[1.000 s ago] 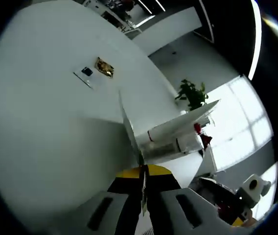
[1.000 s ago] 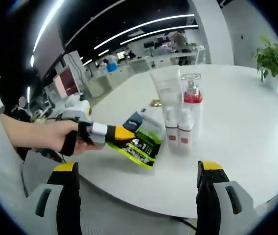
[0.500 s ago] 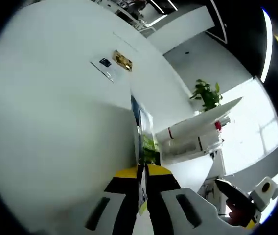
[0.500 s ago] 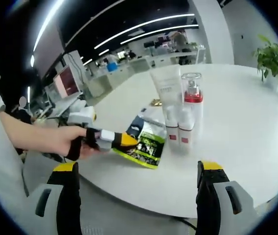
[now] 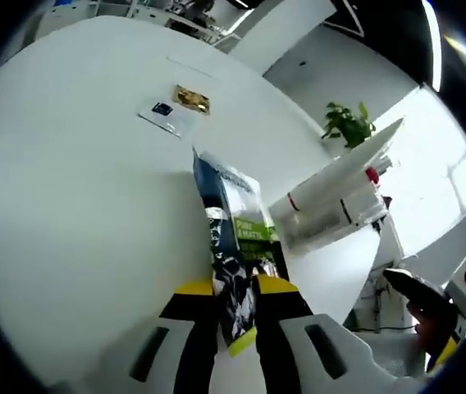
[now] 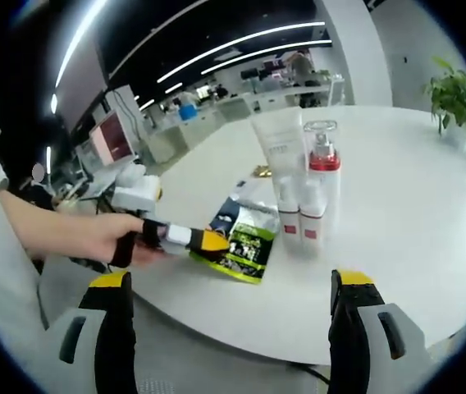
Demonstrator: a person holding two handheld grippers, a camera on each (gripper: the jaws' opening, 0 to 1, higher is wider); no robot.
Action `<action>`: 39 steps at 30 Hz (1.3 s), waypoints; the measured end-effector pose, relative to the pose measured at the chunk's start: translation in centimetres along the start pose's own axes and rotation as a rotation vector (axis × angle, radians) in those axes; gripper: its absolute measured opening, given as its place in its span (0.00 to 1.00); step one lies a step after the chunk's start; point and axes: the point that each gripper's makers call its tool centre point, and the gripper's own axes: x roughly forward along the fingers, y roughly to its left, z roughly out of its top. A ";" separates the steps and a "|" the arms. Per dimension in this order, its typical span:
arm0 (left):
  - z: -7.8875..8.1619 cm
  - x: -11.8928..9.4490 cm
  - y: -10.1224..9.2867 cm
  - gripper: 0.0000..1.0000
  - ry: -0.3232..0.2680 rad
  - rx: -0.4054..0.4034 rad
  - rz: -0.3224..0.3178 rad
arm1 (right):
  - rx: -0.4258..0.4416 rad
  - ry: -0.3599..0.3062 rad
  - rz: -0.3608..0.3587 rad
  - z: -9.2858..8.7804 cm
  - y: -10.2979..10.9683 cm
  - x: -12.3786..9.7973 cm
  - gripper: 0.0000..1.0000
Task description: Arrange the skincare products in the storage area until every visible bottle or jar stands upright without overlapping.
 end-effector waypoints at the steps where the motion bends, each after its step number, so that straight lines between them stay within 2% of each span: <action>1: 0.1 0.1 0.2 0.11 0.004 0.027 0.009 | 0.000 0.000 0.000 0.0 0.0 0.0 1.00; 10: 0.6 -0.4 0.5 0.24 0.016 0.217 0.085 | -0.001 0.001 -0.004 0.0 0.0 0.0 0.99; 13: 0.4 -0.4 0.6 0.27 0.022 0.259 0.104 | -0.001 -0.001 -0.003 0.0 0.0 0.0 0.99; 23: 1.0 -0.7 0.7 0.32 0.017 0.355 0.121 | -0.006 0.003 -0.001 0.0 0.2 0.0 1.00; 32: 2.0 -1.9 0.3 0.39 -0.004 0.384 0.125 | -0.008 0.003 0.008 -0.1 0.3 0.0 1.00; 39: 1.4 -3.2 0.4 0.48 -0.011 0.428 0.134 | -0.022 0.004 0.022 -0.1 0.6 0.0 0.99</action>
